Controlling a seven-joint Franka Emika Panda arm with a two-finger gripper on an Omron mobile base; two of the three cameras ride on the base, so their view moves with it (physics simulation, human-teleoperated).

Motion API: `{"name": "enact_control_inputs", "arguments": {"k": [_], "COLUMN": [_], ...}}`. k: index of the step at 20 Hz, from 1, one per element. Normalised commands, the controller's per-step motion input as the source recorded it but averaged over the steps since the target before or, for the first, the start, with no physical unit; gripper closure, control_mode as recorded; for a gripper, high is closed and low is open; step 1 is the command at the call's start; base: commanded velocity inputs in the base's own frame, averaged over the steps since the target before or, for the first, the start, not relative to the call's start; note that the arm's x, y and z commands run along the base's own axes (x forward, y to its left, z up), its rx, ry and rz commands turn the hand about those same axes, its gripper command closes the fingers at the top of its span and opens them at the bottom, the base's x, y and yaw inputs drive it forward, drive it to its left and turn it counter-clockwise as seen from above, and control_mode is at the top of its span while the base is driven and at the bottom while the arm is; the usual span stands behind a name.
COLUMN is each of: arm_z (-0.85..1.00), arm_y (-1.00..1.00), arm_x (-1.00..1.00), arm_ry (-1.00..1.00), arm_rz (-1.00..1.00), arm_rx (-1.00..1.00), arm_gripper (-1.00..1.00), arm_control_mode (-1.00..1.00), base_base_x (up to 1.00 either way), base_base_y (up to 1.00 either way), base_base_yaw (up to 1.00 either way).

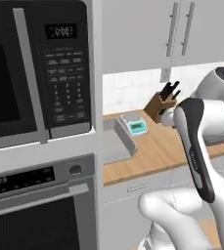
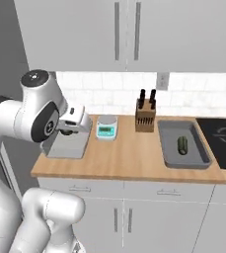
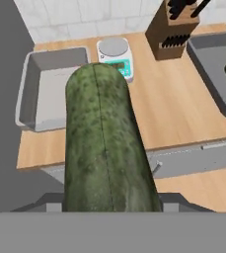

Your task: Place one cucumber and one steak in each tupperware on the nearby counter, to pack two identical lunches.

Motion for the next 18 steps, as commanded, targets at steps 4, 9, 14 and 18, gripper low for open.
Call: {"name": "enact_control_inputs", "arguments": {"k": [4, 9, 14, 18], "arm_z": [0.0, 0.0, -0.18, -1.0], "arm_y": [0.0, 0.0, 0.0, 0.08], "arm_x": [0.0, 0.0, 0.06, 0.51], "arm_ry": [0.0, 0.0, 0.0, 0.12], "arm_rz": [0.0, 0.0, 0.06, 0.24], "arm_rx": [0.0, 0.0, 0.0, 0.0], "arm_gripper": [1.0, 1.0, 1.0, 1.0], "arm_control_mode": [1.0, 1.0, -1.0, -1.0], "base_base_x": [0.81, 0.82, 0.43, 0.0], "base_base_y": [-0.2, -0.1, -0.03, 0.0], "base_base_yaw": [0.53, 0.47, 0.31, 0.0]}}
